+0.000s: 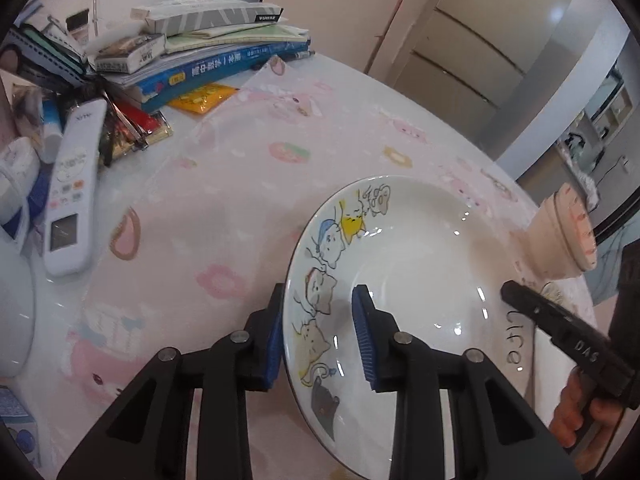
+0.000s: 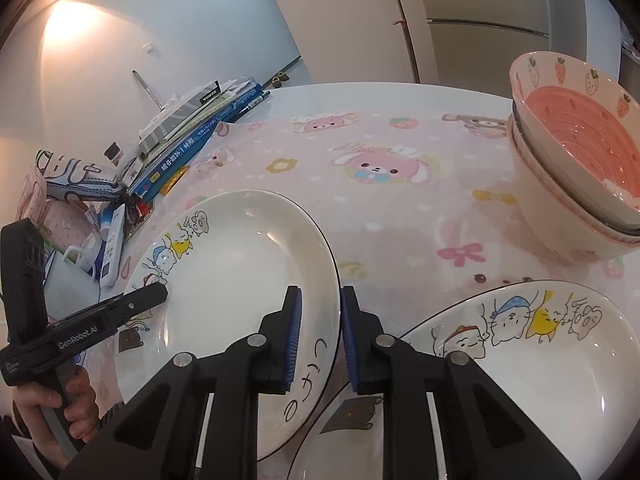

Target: Organize plates and bowls

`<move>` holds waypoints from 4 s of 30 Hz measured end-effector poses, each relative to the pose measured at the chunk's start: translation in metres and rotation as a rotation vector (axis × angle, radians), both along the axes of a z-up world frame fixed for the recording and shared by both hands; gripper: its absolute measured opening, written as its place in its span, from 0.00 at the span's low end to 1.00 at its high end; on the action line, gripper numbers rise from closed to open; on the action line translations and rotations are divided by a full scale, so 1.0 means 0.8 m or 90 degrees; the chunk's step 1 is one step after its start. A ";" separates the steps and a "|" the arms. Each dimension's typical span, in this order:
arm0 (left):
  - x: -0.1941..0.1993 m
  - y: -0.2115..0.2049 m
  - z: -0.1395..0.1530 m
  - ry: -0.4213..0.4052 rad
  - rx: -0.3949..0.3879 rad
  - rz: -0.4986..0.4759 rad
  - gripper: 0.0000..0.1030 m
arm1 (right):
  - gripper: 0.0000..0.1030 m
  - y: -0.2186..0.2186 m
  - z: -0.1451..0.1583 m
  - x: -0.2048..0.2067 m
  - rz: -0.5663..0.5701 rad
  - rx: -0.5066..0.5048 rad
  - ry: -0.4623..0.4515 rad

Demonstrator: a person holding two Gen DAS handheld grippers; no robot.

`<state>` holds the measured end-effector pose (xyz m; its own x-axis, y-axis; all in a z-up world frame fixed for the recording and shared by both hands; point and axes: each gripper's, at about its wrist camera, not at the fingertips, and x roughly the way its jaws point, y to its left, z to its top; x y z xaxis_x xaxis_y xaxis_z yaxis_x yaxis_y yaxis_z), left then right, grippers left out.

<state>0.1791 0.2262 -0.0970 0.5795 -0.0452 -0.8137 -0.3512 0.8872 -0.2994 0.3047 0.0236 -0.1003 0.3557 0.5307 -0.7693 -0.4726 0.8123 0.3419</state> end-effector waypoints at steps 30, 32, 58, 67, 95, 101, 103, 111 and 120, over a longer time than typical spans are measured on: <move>-0.024 -0.026 0.061 -0.045 0.038 0.023 0.28 | 0.14 -0.017 0.054 -0.035 -0.022 -0.056 -0.021; -0.022 -0.035 0.070 -0.047 0.051 0.016 0.28 | 0.14 -0.027 0.063 -0.041 -0.031 -0.056 -0.027; -0.015 -0.230 0.161 -0.151 0.079 -0.145 0.28 | 0.14 -0.266 0.153 -0.119 -0.220 0.048 -0.103; -0.007 -0.236 0.113 -0.109 0.081 -0.156 0.28 | 0.14 -0.268 0.121 -0.118 -0.236 0.068 -0.099; 0.000 -0.253 0.057 -0.073 0.133 -0.192 0.28 | 0.14 -0.255 0.039 -0.099 -0.230 -0.034 -0.030; 0.005 -0.252 0.048 -0.056 0.135 -0.189 0.28 | 0.14 -0.251 0.034 -0.097 -0.224 -0.045 -0.027; 0.005 -0.251 0.047 -0.053 0.136 -0.187 0.28 | 0.14 -0.249 0.030 -0.095 -0.219 -0.050 -0.021; 0.006 -0.246 0.044 -0.047 0.139 -0.179 0.28 | 0.15 -0.240 0.020 -0.093 -0.204 -0.067 -0.015; 0.007 -0.249 0.041 -0.039 0.152 -0.180 0.28 | 0.18 -0.226 0.019 -0.096 -0.185 -0.119 -0.046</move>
